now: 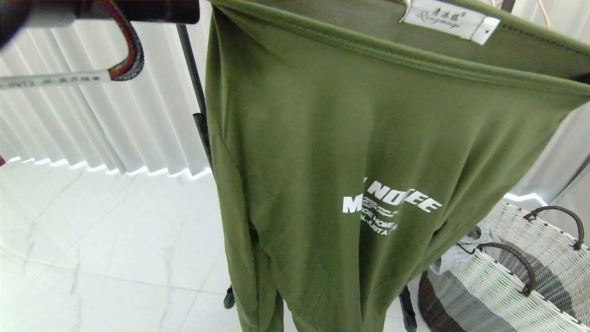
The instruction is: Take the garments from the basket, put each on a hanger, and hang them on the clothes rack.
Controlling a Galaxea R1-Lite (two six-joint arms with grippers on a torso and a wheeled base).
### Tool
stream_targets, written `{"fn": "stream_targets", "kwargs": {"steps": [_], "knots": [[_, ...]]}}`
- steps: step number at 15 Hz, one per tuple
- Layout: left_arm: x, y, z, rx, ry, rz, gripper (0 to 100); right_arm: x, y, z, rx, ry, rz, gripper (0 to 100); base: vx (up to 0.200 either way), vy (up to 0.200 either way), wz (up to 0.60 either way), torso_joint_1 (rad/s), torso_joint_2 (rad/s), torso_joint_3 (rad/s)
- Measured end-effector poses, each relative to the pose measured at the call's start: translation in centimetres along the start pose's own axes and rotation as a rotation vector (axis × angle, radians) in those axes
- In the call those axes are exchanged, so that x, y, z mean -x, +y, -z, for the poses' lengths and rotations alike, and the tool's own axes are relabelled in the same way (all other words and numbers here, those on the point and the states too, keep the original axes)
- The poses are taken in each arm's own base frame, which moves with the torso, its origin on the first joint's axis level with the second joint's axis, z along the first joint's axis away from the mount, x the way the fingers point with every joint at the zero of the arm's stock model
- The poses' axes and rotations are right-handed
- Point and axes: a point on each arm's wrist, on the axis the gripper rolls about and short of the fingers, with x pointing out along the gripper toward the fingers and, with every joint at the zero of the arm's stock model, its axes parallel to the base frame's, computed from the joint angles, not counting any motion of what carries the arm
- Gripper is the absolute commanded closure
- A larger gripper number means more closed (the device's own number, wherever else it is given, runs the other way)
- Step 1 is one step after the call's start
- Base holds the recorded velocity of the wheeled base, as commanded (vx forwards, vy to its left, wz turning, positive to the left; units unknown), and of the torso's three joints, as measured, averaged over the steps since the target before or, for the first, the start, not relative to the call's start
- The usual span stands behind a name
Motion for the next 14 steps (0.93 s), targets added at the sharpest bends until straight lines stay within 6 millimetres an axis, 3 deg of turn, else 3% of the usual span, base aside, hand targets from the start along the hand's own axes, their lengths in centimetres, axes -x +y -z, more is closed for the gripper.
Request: {"fn": "stream_targets", "kwargs": {"steps": [4,7,9,11,14], "knots": [[-1.6,-1.3,-1.3,0.035,-0.027,-0.004,100,3.7,1.5,0.9,0.05,0.011,-0.318,100,0.0,0.0,0.0,0.0,0.0,0.0],[-2.1,-1.8,-1.1,0.032,-0.025,-0.005,100,4.2,2.0,1.0,0.067,-0.006,-0.405,100,0.0,0.0,0.0,0.0,0.0,0.0],[-2.1,-1.9,-1.0,0.035,-0.017,-0.006,100,4.1,2.1,1.2,0.072,0.005,-0.387,100,0.0,0.0,0.0,0.0,0.0,0.0],[-1.6,-1.7,-0.3,0.028,0.03,0.002,100,3.7,1.9,1.2,0.074,0.035,-0.256,100,0.0,0.0,0.0,0.0,0.0,0.0],[0.5,-0.3,0.9,0.032,0.134,0.019,100,1.9,1.7,0.1,0.025,-0.009,-0.093,100,0.0,0.0,0.0,0.0,0.0,0.0]]}}
